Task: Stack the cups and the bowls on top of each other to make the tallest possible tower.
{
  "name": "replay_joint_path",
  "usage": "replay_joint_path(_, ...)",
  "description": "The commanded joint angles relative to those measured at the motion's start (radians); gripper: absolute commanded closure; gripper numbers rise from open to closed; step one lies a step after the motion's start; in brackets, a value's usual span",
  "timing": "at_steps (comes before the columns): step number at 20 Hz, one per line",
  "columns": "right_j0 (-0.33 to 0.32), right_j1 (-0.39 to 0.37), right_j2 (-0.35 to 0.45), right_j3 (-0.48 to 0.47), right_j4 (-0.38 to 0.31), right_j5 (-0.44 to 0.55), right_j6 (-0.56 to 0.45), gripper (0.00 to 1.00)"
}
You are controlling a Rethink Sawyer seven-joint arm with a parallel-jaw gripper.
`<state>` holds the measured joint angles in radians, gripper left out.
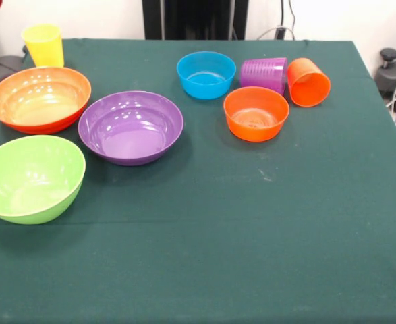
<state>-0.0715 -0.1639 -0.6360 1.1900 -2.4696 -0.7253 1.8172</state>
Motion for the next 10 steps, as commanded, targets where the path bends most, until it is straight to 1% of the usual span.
replay_joint_path(1, 0.048, 0.006, 0.211, 0.064, 0.077, 0.090, -0.194, 1.00)
replay_joint_path(5, 0.051, 0.003, 0.215, 0.056, 0.071, 0.076, -0.188, 1.00)
replay_joint_path(10, 0.057, -0.001, 0.227, 0.075, 0.077, 0.083, -0.208, 1.00)
